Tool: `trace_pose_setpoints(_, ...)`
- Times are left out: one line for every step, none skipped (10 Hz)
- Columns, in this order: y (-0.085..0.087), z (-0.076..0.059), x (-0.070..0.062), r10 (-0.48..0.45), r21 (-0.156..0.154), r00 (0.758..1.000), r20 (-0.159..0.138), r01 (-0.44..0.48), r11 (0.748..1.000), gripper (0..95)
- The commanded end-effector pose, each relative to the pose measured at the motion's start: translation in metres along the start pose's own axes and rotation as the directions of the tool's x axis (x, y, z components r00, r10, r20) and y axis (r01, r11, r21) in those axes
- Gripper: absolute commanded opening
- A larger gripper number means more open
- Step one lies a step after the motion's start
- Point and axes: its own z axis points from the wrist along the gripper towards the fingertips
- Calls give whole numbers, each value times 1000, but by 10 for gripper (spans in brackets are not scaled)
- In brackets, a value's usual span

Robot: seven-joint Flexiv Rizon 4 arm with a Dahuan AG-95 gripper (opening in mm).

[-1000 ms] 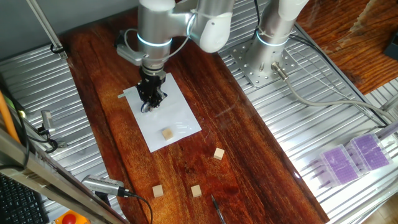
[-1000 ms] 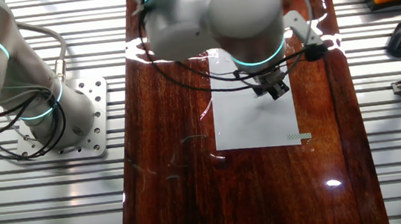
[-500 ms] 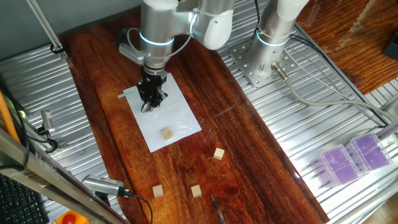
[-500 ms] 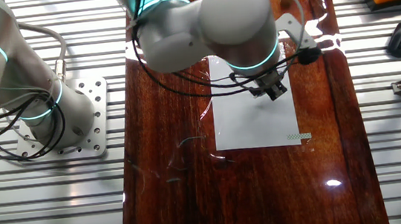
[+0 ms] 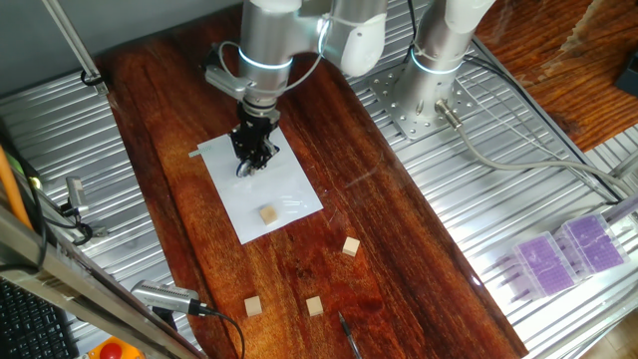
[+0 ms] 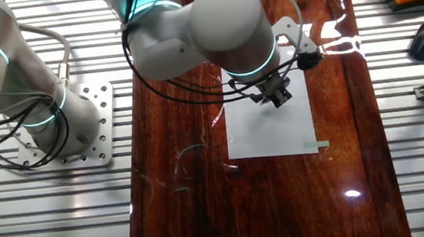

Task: Use the correction tape on paper

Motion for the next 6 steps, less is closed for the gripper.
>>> trace_pose_setpoints(0,-1,2,-3,1,1000,0,3,1000,0)
trace_pose_setpoints(2,-1,4,-4,2,1000,4,4,1000,0)
trace_pose_setpoints(2,-1,4,-3,3,1000,6,3,1000,0)
trace_pose_setpoints(2,0,4,-3,4,1000,7,3,1000,0)
trace_pose_setpoints(1,1,4,-3,6,1000,6,3,1000,0)
trace_pose_setpoints(1,2,3,-3,7,1000,6,3,1000,0)
